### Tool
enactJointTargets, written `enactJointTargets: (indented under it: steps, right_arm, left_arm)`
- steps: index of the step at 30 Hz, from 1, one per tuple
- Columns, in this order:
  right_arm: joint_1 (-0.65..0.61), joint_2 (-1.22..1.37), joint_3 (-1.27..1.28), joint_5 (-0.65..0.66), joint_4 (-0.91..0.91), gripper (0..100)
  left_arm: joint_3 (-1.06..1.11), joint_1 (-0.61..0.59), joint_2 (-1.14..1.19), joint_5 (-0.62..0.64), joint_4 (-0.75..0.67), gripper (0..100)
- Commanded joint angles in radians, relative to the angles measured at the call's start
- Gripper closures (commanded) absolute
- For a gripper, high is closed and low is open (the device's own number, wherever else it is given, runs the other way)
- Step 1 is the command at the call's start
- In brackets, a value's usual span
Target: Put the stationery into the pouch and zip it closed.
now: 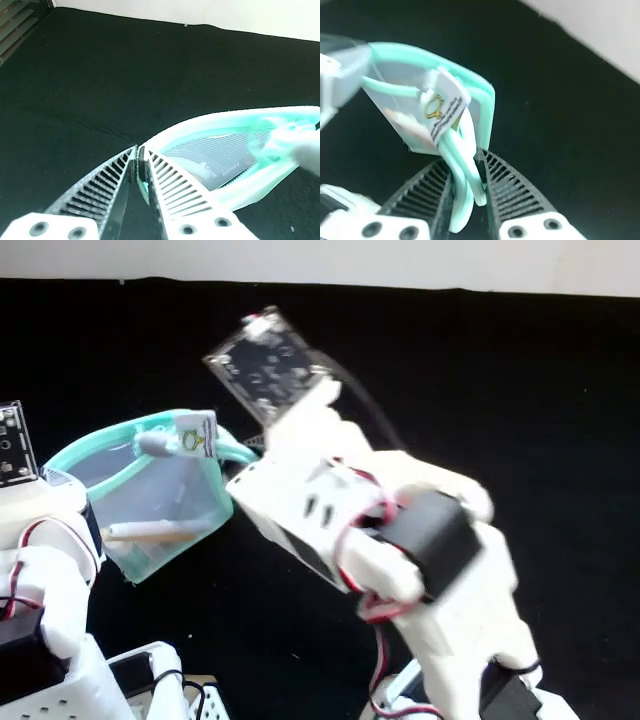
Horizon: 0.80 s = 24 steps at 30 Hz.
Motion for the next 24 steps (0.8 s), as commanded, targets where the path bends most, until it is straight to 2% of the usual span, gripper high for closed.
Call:
enactJointTargets:
  steps: [1,14,20,24]
  right_arm:
    - [0.010,-0.031,-0.153,0.006,0.044,99.2]
    - [0.012,-0.031,-0.329,0.006,0.082,99.2]
    - [0.018,-0.030,-0.417,0.006,0.096,99.2]
    - [0.018,-0.022,-0.473,0.006,0.108,99.2]
  left_arm:
    - [-0.019,0.021,0.010,-0.009,0.000,99]
    - [-0.054,0.047,0.008,-0.009,-0.043,99]
    - [-0.054,0.124,0.008,-0.009,-0.051,89]
    - [-0.054,0.137,0.008,-0.009,-0.078,88]
